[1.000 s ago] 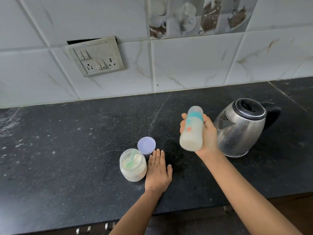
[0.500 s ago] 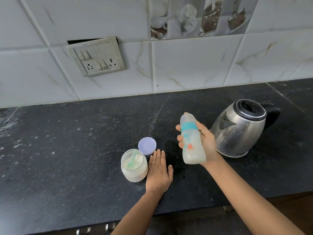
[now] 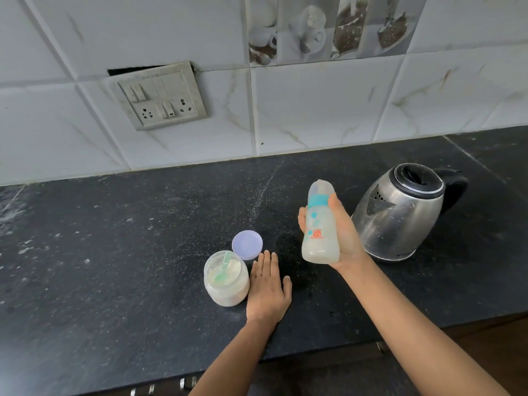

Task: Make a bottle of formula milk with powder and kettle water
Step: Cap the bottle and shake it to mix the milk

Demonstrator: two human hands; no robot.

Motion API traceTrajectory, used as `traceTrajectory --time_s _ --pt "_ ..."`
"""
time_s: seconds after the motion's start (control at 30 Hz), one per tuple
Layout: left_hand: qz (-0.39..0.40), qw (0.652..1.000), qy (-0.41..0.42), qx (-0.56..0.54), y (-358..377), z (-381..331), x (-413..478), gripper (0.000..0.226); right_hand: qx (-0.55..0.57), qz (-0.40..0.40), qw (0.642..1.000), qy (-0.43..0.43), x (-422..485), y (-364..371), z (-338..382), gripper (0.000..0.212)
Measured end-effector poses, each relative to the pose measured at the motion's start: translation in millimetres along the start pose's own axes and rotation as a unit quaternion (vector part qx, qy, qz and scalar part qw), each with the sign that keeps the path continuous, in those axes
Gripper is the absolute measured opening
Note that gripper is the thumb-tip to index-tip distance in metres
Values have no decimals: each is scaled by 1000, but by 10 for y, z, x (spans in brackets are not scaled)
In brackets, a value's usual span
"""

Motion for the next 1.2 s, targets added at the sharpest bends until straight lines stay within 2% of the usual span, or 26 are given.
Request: traceTrajectory --time_s 0.07,0.13,0.23,0.33,0.43,0.5,0.57,0.6,0.7,0.8,0.87,0.97,1.1,1.2 --pt "0 1000 -1 -5 -3 -5 -2 68 -28 -8 999 -32 22 -34 14 83" --pt "3 1000 3 -10 -28 -11 -1 71 -71 1 996 -62 6 -25 55 65" --pt "6 1000 5 -14 -33 -5 -6 73 -44 0 998 -45 1 12 72 43" --pt "1 1000 4 -13 -36 -15 -8 73 59 -20 998 -1 -19 45 37 46" --pt "14 1000 1 -12 -39 -6 0 76 -14 37 998 43 -73 100 -20 45" --pt "11 1000 2 -16 -54 -6 0 76 4 55 998 41 -62 104 -25 51" --pt "12 1000 2 -19 -56 -11 -12 75 84 27 996 22 -11 44 0 59" --pt "13 1000 2 -20 -48 -13 -18 75 89 25 995 22 -9 33 15 59" --pt "8 1000 0 -25 -55 -2 -14 74 -16 49 998 39 -62 113 24 70" --pt "13 1000 -2 -16 -51 -4 -7 75 -12 20 1000 -14 -59 100 50 71" --pt "12 1000 -3 -18 -39 -15 -16 75 -22 33 999 -28 -70 131 69 77" --pt "12 1000 -3 -21 -40 -8 -14 76 -39 49 998 -25 -84 136 58 64" --pt "16 1000 -4 -18 -48 -10 -9 78 -7 64 997 -36 -81 131 56 59" --pt "15 1000 -1 -21 -52 -17 -15 77 36 27 998 -42 -61 140 40 47"
Point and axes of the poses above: each hand's wrist, its own x-axis towards the middle knuckle, its own y-axis out of the palm, z = x × y, the point moved 2 cm from there along x, towards the middle knuckle, and after that the axes turned 13 degrees about -x, right-handed, at the moved point
